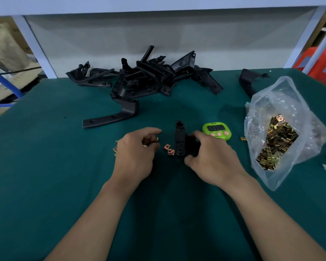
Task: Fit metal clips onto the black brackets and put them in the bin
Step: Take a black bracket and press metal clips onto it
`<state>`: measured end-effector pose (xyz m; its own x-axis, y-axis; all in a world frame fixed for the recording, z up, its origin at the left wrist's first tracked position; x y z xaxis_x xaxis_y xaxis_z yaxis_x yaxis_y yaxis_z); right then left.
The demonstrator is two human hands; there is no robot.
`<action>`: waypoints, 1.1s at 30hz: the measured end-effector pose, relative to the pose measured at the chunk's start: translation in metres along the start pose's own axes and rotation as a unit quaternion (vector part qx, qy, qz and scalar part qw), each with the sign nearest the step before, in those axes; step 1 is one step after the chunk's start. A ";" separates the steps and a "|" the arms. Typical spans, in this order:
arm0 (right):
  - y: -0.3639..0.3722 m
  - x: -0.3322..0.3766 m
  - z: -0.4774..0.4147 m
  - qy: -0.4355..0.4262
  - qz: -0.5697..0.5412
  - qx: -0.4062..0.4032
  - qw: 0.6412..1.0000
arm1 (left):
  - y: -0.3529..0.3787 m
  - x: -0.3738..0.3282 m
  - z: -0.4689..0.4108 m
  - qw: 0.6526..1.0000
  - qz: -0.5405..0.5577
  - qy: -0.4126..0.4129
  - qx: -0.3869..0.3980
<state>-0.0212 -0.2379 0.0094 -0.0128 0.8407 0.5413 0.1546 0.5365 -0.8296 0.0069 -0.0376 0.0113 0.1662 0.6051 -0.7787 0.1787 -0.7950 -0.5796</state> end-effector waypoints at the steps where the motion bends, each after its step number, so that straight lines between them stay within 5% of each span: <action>1: 0.000 0.000 0.000 0.000 0.000 0.000 1.000 | 0.001 0.000 0.000 1.000 0.005 -0.004 0.005; 10: -0.003 0.003 0.000 0.001 0.004 0.015 1.000 | 0.002 -0.002 -0.001 0.997 0.060 -0.031 0.024; 20: -0.010 0.005 -0.003 -0.028 -0.042 0.138 0.989 | -0.008 -0.006 0.003 0.995 0.077 -0.020 -0.054; 26: -0.026 0.018 -0.002 -0.018 -0.325 -0.031 0.945 | -0.003 -0.013 0.005 0.990 0.142 -0.010 -0.023; 33: -0.004 0.040 0.009 -0.031 -0.340 -0.006 0.940 | -0.001 -0.026 0.013 0.984 0.170 0.049 -0.002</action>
<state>-0.0314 -0.2058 0.0336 -0.1694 0.3075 0.9364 0.1011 0.9505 -0.2938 -0.0099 -0.0526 0.0291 0.3100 0.3063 -0.9000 0.0999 -0.9519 -0.2895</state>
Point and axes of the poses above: each hand's wrist, its own z-axis away from the middle knuckle, its own y-axis out of the palm, x = y × z, the point moved 4 cm from there along -z, towards the middle knuckle, and after that the axes turned 5 degrees about -z, right-handed, at the moved point
